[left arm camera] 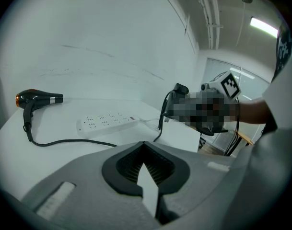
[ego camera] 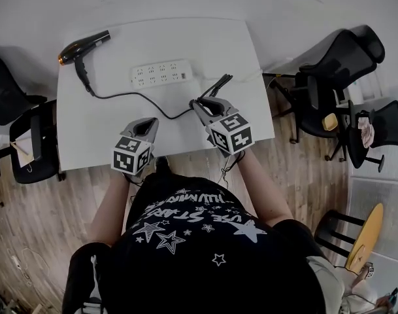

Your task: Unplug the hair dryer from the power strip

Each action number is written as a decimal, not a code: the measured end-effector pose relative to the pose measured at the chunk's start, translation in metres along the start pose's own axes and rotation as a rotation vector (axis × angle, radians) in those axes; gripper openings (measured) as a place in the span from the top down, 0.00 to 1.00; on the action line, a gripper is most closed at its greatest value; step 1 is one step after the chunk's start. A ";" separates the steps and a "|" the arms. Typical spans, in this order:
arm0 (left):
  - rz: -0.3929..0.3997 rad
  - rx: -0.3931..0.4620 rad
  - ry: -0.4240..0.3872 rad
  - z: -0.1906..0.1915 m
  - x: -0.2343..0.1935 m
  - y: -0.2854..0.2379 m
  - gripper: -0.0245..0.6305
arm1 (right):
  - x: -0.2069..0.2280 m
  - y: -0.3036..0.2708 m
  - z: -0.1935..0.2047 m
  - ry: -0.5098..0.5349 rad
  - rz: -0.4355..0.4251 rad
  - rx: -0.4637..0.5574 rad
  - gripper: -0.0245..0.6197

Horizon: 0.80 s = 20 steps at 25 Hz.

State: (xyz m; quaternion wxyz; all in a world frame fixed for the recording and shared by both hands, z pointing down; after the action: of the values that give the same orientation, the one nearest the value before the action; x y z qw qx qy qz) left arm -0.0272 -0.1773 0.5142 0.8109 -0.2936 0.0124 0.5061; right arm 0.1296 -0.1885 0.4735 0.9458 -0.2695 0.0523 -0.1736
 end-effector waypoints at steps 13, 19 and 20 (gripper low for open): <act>-0.033 0.010 0.016 0.012 0.059 0.005 0.95 | 0.003 0.045 0.024 -0.012 -0.052 0.022 0.86; -0.049 0.031 0.036 0.025 0.083 0.014 0.95 | -0.004 0.066 0.042 -0.021 -0.057 0.024 0.85; -0.052 0.036 0.037 0.027 0.087 0.017 0.95 | -0.006 0.071 0.046 -0.021 -0.058 0.024 0.85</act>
State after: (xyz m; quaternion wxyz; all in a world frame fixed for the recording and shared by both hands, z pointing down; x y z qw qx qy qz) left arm -0.0059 -0.0881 0.5011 0.8287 -0.2884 0.0288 0.4788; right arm 0.1541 -0.1078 0.4751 0.9440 -0.2614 0.0325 -0.1988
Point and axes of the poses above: the fingertips, and each gripper's own axes: y backward along the fingers, x to its right, z out of its underside, the point moved 3 cm from there along y, backward along the fingers, and after that the axes turned 11 degrees about z, right-handed, at the moved point
